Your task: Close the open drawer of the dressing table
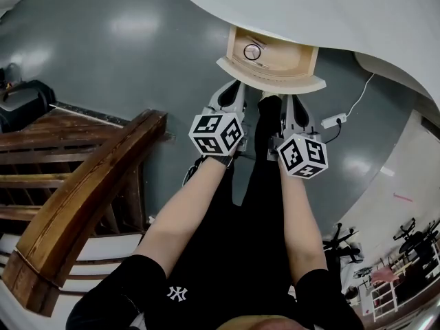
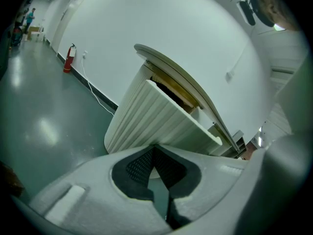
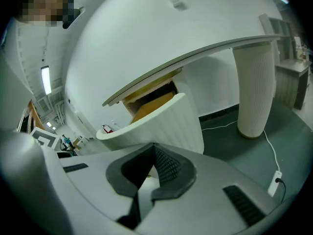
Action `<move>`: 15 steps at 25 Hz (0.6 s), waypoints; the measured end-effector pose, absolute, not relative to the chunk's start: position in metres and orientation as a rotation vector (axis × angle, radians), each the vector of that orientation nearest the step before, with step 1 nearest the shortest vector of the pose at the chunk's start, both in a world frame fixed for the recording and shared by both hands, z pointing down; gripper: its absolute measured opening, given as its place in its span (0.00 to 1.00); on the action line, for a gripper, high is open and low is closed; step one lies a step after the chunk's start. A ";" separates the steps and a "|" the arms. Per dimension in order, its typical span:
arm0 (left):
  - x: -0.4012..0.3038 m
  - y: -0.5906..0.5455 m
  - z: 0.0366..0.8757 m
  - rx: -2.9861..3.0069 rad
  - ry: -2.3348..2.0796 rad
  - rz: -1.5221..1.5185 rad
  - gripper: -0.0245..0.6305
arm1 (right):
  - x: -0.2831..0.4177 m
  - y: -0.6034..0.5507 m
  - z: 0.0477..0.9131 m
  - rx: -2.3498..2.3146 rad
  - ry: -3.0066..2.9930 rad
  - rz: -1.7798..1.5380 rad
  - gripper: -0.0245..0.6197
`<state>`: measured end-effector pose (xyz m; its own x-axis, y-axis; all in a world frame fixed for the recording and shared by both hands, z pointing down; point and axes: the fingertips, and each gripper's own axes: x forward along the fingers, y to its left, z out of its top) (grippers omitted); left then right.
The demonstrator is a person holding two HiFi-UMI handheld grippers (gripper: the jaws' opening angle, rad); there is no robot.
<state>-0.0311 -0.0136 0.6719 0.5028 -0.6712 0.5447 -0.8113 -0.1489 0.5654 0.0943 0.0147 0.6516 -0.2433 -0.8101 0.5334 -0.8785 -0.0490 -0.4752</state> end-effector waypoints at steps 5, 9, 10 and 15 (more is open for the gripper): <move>-0.026 -0.045 0.669 1.957 -1.253 0.219 0.05 | 0.099 -0.017 0.649 1.863 -2.154 1.113 0.06; -0.022 -0.069 0.666 2.008 -1.276 0.199 0.05 | 0.103 -0.041 0.647 1.866 -2.196 1.057 0.06; -0.021 -0.074 0.666 2.016 -1.282 0.187 0.05 | 0.103 -0.046 0.646 1.869 -2.206 1.045 0.06; -0.016 -0.098 0.663 2.052 -1.303 0.131 0.05 | 0.109 -0.071 0.644 1.873 -2.260 0.986 0.06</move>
